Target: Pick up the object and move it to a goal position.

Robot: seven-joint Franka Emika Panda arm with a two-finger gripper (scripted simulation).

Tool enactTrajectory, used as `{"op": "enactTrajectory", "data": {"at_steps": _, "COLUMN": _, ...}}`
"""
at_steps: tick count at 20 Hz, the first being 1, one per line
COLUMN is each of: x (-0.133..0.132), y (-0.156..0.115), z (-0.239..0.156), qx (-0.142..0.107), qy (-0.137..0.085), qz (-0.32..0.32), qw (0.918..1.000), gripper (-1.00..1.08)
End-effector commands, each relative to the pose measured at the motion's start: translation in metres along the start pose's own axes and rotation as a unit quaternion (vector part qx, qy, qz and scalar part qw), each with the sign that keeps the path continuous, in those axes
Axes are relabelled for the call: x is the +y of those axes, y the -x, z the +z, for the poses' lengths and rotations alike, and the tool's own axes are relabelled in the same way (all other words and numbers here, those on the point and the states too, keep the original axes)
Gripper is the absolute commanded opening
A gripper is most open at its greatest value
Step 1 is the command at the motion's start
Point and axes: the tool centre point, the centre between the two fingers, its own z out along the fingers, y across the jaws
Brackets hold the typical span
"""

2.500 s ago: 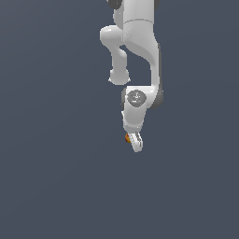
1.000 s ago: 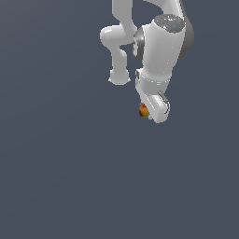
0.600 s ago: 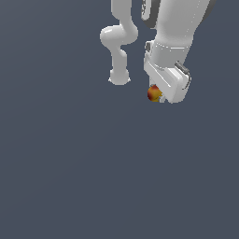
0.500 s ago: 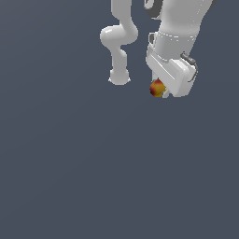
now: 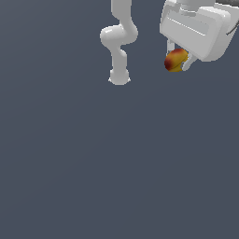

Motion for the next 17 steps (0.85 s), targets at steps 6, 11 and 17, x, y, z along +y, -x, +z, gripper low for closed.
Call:
{"op": "enactTrajectory", "data": {"at_steps": 6, "x": -0.004, "y": 0.01, "z": -0.041, "qx": 0.0, "qy": 0.0, "qz": 0.0, "qw": 1.0, "gripper": -1.0}}
{"op": "enactTrajectory", "data": {"at_steps": 11, "x": -0.006, "y": 0.013, "z": -0.054, "qx": -0.001, "qy": 0.0, "qz": -0.001, "qw": 1.0, "gripper": -1.0}}
{"op": "enactTrajectory", "data": {"at_steps": 17, "x": -0.007, "y": 0.014, "z": -0.059, "qx": -0.001, "qy": 0.0, "qz": -0.001, "qw": 1.0, "gripper": -1.0}}
